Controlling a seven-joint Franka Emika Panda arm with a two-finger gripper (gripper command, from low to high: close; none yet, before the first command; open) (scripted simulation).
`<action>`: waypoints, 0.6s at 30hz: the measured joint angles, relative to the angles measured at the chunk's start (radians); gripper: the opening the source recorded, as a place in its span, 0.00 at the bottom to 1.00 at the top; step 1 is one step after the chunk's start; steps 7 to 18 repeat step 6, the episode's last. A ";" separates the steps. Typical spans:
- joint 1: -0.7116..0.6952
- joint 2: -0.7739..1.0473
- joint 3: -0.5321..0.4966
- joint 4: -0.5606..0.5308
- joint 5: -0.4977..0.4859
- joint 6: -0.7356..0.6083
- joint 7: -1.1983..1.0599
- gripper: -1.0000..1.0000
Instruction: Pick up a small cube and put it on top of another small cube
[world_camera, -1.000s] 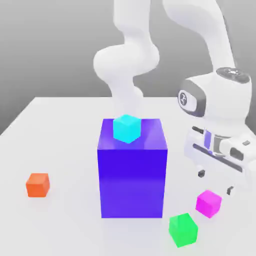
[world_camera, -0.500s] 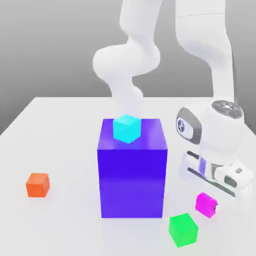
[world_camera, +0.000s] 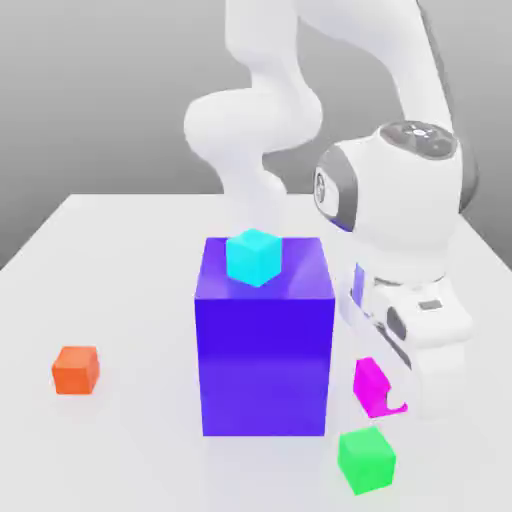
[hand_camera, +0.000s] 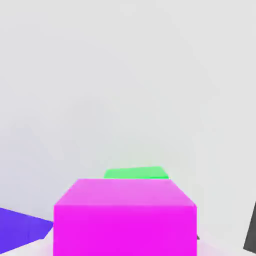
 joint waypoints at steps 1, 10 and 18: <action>-0.007 0.032 0.010 0.003 0.020 0.028 -0.012 0.00; -0.030 0.096 0.037 0.008 0.056 0.084 -0.037 1.00; -0.030 0.096 0.037 0.008 0.056 0.084 -0.037 1.00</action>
